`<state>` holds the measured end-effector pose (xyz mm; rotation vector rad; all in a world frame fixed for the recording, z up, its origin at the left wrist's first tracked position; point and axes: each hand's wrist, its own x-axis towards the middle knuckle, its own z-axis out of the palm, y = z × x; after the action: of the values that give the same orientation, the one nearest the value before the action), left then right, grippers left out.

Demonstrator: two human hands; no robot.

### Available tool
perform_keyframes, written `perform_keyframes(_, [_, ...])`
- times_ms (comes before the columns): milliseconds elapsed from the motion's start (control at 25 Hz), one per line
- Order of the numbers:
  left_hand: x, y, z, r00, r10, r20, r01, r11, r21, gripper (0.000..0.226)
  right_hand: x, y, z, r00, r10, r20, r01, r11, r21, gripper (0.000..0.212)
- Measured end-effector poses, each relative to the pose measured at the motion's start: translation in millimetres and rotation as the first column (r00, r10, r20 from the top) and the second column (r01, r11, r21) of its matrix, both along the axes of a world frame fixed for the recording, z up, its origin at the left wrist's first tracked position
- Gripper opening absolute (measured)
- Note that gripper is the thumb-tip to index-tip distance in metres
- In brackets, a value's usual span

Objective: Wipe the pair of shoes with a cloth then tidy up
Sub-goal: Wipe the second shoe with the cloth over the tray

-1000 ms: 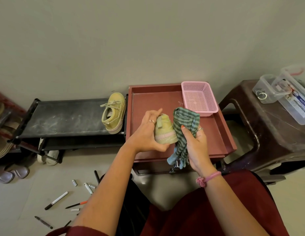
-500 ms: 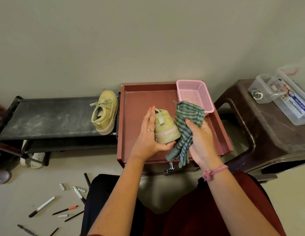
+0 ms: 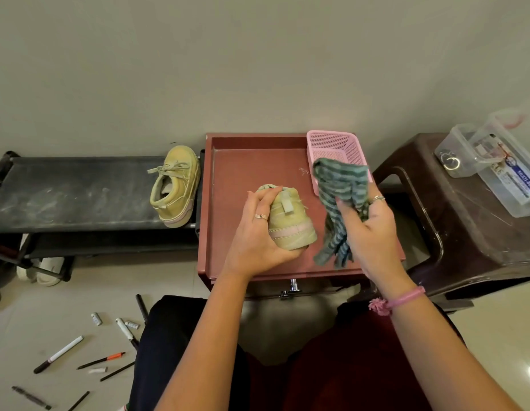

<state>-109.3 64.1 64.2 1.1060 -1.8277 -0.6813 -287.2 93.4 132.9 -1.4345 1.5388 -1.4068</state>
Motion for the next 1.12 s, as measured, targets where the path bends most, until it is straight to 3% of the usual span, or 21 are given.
perform_keyframes(80, [5.3,-3.4,5.7,1.000,-0.018,0.024,0.017,0.999,0.042,0.102,-2.3,4.5,-1.1,0.880,0.109,-0.463,-0.237,0.944,-0.229,0.042])
perform_keyframes(160, [12.1,-7.3,8.1,0.999,-0.022,0.032,0.018,0.994,0.105,0.102,-0.1,9.2,-14.4,0.646,0.203,-0.736,-0.520,0.822,-0.230,0.041])
perform_keyframes(240, [16.7,-9.0,9.2,0.999,-0.025,0.039,0.019,0.991,0.134,0.096,6.1,15.1,-30.5,0.416,0.178,-0.892,-0.626,0.768,-0.139,0.037])
perform_keyframes(320, [17.4,-8.9,10.2,0.999,-0.029,0.018,0.026,0.991,0.133,0.089,12.1,14.9,-35.8,0.327,0.150,-0.933,-0.610,0.787,-0.088,0.042])
perform_keyframes(400, [16.3,-7.9,11.3,0.999,-0.033,-0.007,0.034,0.991,0.130,0.089,17.9,5.8,-30.0,0.316,0.124,-0.941,-0.560,0.824,-0.079,0.050])
perform_keyframes(480, [15.1,-7.2,12.0,0.999,-0.037,-0.024,0.039,0.994,0.100,0.091,22.4,-9.4,-24.0,0.359,0.116,-0.926,-0.534,0.839,-0.102,0.044])
perform_keyframes(600, [15.8,-8.3,13.1,0.999,-0.015,-0.042,0.017,0.998,0.061,0.092,30.3,-26.1,-21.4,0.542,0.158,-0.825,-0.494,0.854,-0.161,0.037])
perform_keyframes(720, [16.3,-7.3,14.7,0.998,-0.017,-0.059,0.022,0.996,0.088,0.094,37.3,-28.3,-20.8,0.741,0.164,-0.651,-0.345,0.925,-0.159,0.054])
perform_keyframes(800, [14.5,-6.1,15.7,0.998,-0.025,-0.057,0.032,0.993,0.115,0.095,38.0,-24.4,-21.1,0.792,0.146,-0.593,-0.283,0.948,-0.144,0.061])
perform_keyframes(960, [9.8,-4.9,13.8,0.999,-0.043,-0.031,0.048,0.988,0.150,0.097,24.9,3.3,-28.9,0.638,0.121,-0.761,-0.354,0.923,-0.150,0.047])
perform_keyframes(1120, [7.0,-6.8,13.1,0.998,-0.015,-0.063,0.026,0.983,0.184,0.084,14.8,36.0,-38.6,0.516,0.090,-0.852,-0.396,0.907,-0.144,0.042])
